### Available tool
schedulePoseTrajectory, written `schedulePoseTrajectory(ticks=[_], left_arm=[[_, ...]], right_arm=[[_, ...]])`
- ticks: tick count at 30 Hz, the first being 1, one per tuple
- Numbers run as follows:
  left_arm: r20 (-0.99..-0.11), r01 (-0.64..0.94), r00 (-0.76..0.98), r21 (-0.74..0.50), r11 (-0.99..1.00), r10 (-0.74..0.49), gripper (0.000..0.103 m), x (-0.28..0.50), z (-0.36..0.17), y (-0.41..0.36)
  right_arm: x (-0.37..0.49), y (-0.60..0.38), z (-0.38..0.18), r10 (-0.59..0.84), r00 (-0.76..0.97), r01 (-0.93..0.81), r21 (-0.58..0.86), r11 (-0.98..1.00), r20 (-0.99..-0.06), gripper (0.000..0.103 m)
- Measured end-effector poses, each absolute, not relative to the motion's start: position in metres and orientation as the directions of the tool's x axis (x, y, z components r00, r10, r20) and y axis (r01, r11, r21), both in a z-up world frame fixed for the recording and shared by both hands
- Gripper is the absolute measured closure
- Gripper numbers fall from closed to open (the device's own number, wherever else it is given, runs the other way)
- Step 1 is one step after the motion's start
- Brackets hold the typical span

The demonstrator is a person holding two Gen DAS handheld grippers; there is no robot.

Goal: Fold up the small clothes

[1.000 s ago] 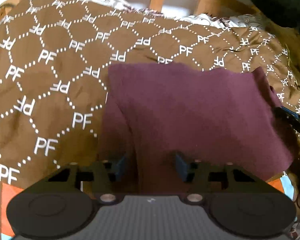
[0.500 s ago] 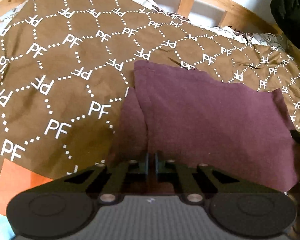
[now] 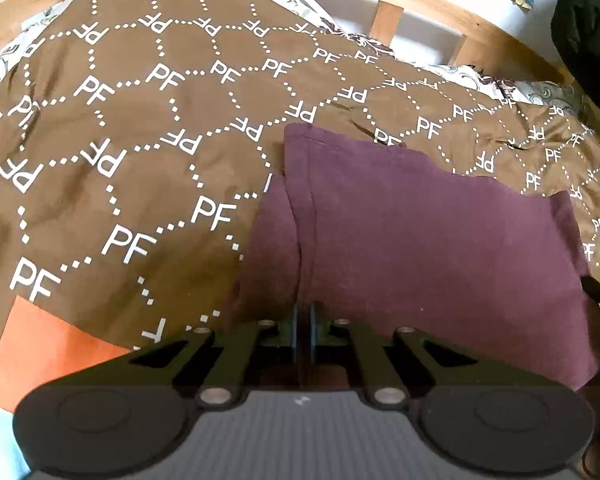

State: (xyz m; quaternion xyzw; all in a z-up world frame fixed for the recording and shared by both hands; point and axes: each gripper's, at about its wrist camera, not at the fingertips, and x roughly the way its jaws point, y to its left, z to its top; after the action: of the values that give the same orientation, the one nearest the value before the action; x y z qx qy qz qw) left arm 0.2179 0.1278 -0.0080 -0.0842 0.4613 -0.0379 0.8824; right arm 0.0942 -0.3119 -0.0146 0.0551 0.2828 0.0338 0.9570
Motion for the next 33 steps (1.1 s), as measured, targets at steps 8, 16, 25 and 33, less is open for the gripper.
schedulePoseTrajectory(ticks=[8, 16, 25, 33], left_arm=[[-0.821, 0.009, 0.557, -0.144, 0.989, -0.125, 0.097, 0.222, -0.015, 0.119], [-0.795, 0.08, 0.593, -0.096, 0.992, -0.125, 0.074, 0.218, -0.007, 0.107], [-0.751, 0.023, 0.661, 0.04, 0.999, 0.015, 0.027, 0.239, -0.004, 0.079], [-0.73, -0.123, 0.653, 0.159, 0.98, 0.201, 0.016, 0.273, -0.022, 0.073]], right_arm=[[0.093, -0.304, -0.021, 0.062, 0.821, -0.019, 0.081, 0.997, -0.568, 0.1], [0.095, -0.285, -0.01, 0.066, 0.863, -0.115, -0.067, 0.991, -0.501, 0.071], [0.114, -0.286, -0.018, -0.015, 0.862, -0.062, -0.136, 0.989, -0.507, 0.026], [0.122, -0.309, -0.023, -0.086, 0.857, 0.031, -0.117, 0.993, -0.507, 0.008]])
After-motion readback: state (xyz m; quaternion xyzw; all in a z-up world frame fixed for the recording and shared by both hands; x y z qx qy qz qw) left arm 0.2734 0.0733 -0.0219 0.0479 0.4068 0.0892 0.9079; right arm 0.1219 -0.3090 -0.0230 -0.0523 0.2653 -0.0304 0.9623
